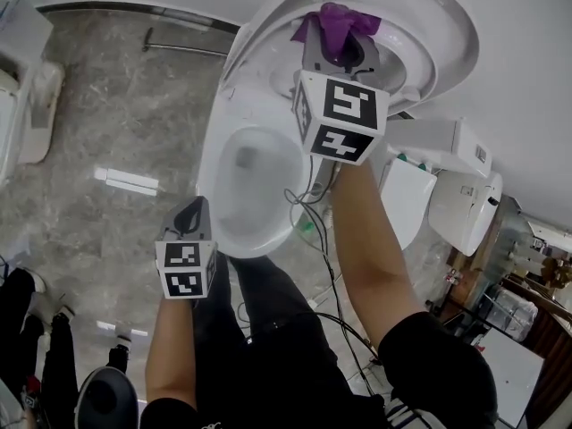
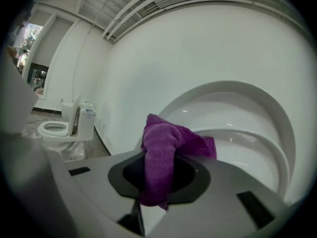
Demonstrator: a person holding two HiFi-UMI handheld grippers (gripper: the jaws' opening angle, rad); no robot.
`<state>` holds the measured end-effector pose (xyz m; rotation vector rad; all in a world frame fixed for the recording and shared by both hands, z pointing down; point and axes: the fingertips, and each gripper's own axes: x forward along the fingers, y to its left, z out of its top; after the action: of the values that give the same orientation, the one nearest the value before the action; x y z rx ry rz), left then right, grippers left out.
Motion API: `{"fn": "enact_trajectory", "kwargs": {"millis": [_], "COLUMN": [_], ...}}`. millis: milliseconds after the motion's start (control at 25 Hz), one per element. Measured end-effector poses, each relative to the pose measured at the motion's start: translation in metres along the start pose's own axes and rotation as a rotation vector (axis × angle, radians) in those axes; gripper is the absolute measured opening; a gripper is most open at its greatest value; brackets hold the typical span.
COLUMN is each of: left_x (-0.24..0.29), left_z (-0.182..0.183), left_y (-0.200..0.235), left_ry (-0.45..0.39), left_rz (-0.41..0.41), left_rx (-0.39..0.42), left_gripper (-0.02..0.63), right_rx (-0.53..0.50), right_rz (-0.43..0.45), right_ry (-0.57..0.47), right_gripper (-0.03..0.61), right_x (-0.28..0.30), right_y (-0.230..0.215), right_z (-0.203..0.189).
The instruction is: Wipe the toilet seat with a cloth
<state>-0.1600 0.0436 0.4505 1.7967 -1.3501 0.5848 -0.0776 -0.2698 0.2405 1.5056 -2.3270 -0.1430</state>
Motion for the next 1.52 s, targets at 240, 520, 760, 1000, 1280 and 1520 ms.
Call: {"fn": "enact_trajectory", "kwargs": {"millis": [240, 520, 760, 1000, 1280, 1520], "left_x": [-0.005, -0.003, 0.003, 0.01, 0.009, 0.009], "left_z": [-0.009, -0.015, -0.016, -0.014, -0.021, -0.029], "left_y": [0.02, 0.034, 0.032, 0.027, 0.033, 0.038], "left_ry": [0.0, 0.005, 0.02, 0.025, 0.03, 0.04], "left_rz": [0.019, 0.025, 0.011, 0.006, 0.014, 0.022], "left_rx": [-0.03, -0.043, -0.021, -0.014, -0.015, -0.046], "left_gripper": [0.003, 0.003, 0.003, 0.003, 0.003, 0.003], "right_rx": [0.119, 0.003, -0.119, -0.14, 0.057, 0.159], "right_rz": [0.139, 0.263, 0.318, 0.366, 0.15, 0.038], "right_ry": [-0.025, -0.139, -0.163, -0.055, 0.019, 0.107], "right_gripper": [0.084, 0.084, 0.084, 0.084, 0.084, 0.084], "right_x": [0.001, -0.011, -0.018, -0.015, 0.009, 0.023], "right_y": [0.02, 0.031, 0.04, 0.073, 0.06, 0.059], "right_z": [-0.009, -0.011, -0.013, -0.052, -0.059, -0.062]}}
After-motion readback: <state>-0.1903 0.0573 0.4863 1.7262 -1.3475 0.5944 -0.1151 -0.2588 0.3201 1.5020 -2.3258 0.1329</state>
